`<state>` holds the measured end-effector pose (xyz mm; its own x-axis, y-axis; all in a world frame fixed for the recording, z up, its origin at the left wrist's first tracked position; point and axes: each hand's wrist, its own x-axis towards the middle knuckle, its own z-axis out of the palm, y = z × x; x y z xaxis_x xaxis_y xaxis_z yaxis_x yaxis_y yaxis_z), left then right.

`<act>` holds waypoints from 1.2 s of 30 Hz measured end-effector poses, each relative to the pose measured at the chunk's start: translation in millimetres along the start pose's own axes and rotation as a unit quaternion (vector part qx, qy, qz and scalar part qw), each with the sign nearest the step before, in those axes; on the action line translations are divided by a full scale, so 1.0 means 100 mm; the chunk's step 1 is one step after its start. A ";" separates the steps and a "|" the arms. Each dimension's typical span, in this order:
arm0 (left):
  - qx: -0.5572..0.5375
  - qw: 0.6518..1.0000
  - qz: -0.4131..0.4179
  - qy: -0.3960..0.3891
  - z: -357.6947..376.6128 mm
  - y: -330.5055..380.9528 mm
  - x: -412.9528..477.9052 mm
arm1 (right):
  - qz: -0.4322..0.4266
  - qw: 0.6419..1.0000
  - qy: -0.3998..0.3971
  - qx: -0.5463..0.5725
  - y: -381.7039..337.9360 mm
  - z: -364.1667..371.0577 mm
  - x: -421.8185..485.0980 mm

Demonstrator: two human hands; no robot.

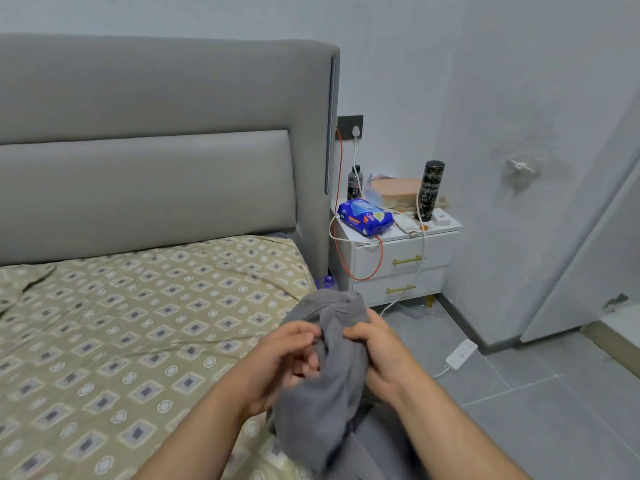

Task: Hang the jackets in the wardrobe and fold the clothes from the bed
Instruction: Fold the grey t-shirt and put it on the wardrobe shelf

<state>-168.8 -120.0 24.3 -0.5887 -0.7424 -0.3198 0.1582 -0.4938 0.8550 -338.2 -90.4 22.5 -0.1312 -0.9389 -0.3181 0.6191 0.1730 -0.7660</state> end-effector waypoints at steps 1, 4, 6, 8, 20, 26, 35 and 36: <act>0.071 0.996 0.032 0.048 0.02 -0.01 0.02 | -0.013 1.000 -0.019 -0.004 -0.09 0.00 -0.05; 0.308 0.933 0.144 0.118 0.05 -0.04 0.09 | -0.054 0.997 -0.051 -0.011 -0.28 0.06 -0.13; 0.330 0.922 0.181 0.086 0.13 -0.02 0.09 | -0.071 0.996 -0.055 -0.028 -0.38 0.11 -0.16; 0.309 0.933 0.179 0.037 0.21 0.03 0.07 | -0.090 0.991 -0.063 -0.075 -0.46 0.13 -0.20; 0.235 0.881 0.275 0.306 -0.21 0.46 -0.12 | -0.180 0.972 0.111 -0.106 -0.81 -0.39 -0.13; 0.203 0.898 0.267 0.284 -0.34 0.60 -0.30 | -0.162 0.750 0.290 -0.572 -0.75 -0.72 -0.08; 0.265 0.925 0.221 0.157 -0.04 0.69 -0.26 | -0.179 0.730 -0.167 -0.637 -0.06 -0.01 -0.17; 0.275 0.922 0.212 0.171 -0.06 0.71 -0.28 | -0.175 0.740 -0.155 -0.631 -0.09 -0.01 -0.16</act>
<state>-136.7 -137.0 91.7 -0.2673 -0.9617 0.0607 -0.1641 0.1075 0.9806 -342.4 -77.1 34.0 0.1916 -0.9813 0.0161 -0.6525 -0.1396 -0.7448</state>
